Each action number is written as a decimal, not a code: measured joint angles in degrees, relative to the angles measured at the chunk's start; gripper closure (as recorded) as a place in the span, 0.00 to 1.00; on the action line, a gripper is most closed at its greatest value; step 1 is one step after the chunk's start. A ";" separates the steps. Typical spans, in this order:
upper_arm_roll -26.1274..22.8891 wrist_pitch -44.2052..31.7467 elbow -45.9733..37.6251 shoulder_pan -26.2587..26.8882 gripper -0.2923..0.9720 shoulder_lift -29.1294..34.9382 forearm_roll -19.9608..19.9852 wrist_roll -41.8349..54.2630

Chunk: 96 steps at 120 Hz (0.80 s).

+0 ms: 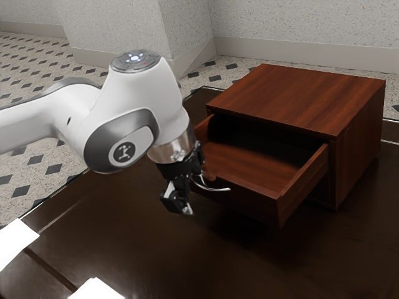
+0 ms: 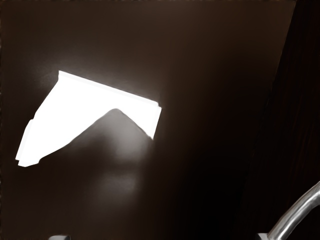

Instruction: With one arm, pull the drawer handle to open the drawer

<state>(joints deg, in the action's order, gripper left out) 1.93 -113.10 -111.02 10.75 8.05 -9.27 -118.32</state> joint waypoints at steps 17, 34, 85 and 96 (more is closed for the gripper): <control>-0.30 0.32 1.01 -0.81 0.41 0.06 -0.05 0.32; -0.88 0.51 2.43 -1.28 0.41 -0.01 -0.10 0.59; -3.53 14.86 30.00 1.67 0.28 -4.04 4.62 15.12; -0.73 18.19 31.86 -2.64 0.27 -4.77 4.42 27.24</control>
<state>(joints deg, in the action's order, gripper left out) 1.20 -94.90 -79.15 8.12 3.28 -4.86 -91.09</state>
